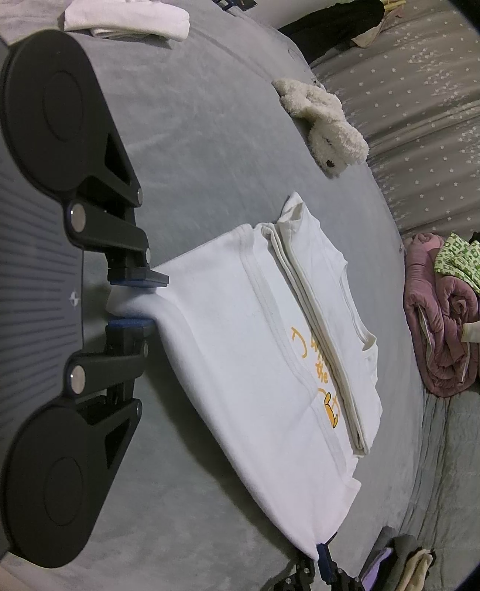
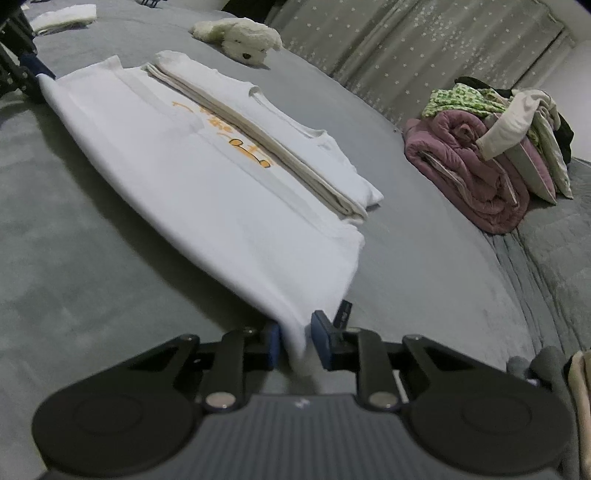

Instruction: Fold clothes

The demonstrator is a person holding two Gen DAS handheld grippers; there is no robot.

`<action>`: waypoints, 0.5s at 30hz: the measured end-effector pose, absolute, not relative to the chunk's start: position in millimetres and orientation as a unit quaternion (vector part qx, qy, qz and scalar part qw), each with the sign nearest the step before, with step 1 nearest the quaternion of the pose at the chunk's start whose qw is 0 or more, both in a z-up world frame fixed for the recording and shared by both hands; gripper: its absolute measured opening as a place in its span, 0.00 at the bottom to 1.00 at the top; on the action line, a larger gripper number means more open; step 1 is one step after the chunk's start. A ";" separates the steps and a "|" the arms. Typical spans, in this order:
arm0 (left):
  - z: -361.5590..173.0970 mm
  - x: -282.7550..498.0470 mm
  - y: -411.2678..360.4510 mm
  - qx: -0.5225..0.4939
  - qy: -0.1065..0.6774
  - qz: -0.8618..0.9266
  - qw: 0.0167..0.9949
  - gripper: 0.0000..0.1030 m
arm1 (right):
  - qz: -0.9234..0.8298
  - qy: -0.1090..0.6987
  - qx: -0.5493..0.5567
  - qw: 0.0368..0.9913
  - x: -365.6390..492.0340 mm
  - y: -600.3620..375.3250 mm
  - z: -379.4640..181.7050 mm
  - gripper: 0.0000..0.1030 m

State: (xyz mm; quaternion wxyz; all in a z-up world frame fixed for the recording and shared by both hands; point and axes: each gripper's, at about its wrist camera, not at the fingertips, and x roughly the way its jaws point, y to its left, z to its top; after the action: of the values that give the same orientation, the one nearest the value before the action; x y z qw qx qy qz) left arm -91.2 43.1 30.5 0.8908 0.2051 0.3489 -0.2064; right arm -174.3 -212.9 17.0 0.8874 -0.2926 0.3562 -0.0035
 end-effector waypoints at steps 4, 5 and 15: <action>29.7 -92.4 43.4 0.205 0.347 -0.206 0.892 0.19 | -0.003 0.357 -0.295 0.886 -175.0 -214.3 16.3 0.17; 29.3 -92.5 44.0 0.204 0.346 -0.205 0.892 0.20 | -0.004 0.357 -0.296 0.886 -175.2 -214.2 16.3 0.17; 27.9 -95.4 45.1 0.209 0.346 -0.193 0.894 0.26 | -0.002 0.360 -0.286 0.888 -175.1 -215.2 18.0 0.09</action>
State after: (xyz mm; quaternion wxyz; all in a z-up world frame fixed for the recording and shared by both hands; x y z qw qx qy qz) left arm -95.4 45.1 27.9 0.8941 0.2094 0.3458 -0.1929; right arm -175.1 -215.2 18.0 0.8881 -0.2858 0.3601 -0.0024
